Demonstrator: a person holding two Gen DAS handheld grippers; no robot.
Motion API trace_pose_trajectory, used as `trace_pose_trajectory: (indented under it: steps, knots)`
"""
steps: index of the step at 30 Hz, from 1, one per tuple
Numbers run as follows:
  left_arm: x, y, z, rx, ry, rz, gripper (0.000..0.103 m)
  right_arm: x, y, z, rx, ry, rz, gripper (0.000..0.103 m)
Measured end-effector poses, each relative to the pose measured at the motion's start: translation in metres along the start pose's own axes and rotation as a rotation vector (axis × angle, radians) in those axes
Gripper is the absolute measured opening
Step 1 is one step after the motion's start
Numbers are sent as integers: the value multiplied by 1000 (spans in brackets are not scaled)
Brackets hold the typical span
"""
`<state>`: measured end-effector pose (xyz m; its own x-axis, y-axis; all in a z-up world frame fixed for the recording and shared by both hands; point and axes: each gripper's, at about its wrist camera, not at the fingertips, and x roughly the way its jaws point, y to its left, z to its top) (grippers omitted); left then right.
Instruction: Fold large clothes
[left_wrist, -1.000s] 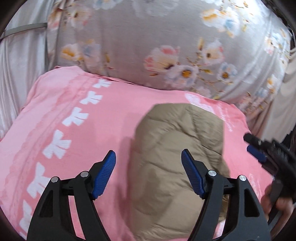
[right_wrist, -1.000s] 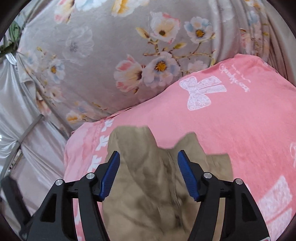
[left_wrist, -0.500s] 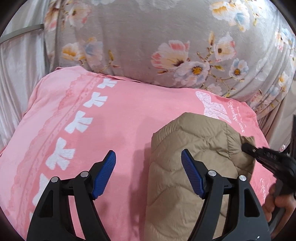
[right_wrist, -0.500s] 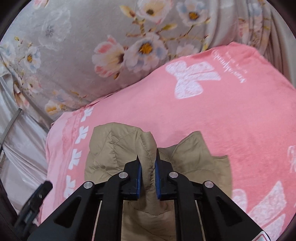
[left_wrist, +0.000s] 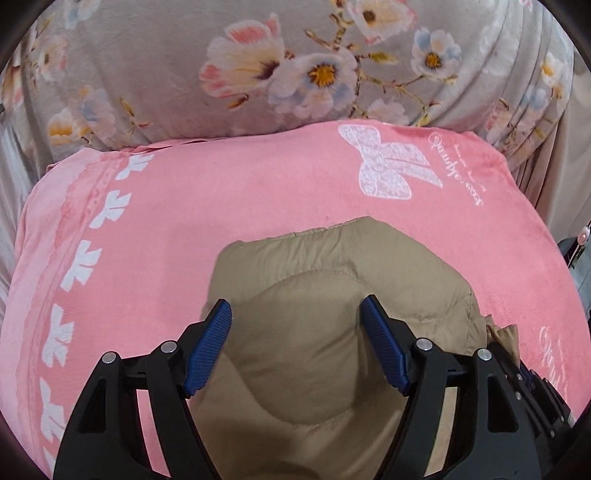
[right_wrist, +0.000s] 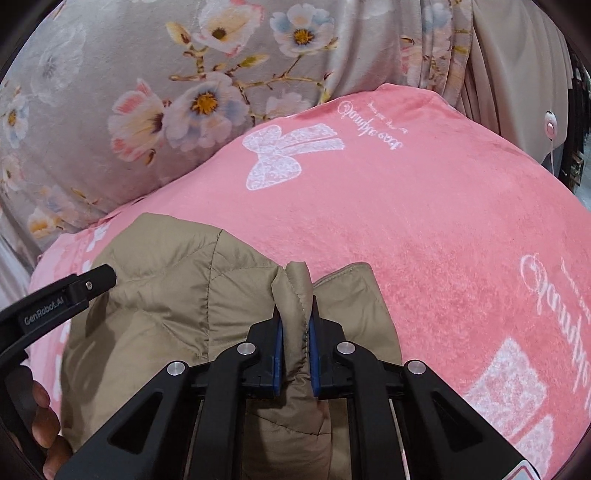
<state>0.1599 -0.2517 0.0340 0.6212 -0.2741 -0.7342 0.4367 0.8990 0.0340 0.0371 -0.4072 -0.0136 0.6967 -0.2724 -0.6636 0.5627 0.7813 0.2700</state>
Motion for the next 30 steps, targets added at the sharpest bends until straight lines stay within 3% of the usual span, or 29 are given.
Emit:
trace_pose_trajectory:
  steps: [15, 30]
  knots:
    - [49, -18, -16, 31, 3, 57, 80, 56, -11, -15, -13, 35, 10, 12]
    - [66, -22, -26, 47, -48, 89, 88, 72, -11, -18, -18, 49, 25, 14]
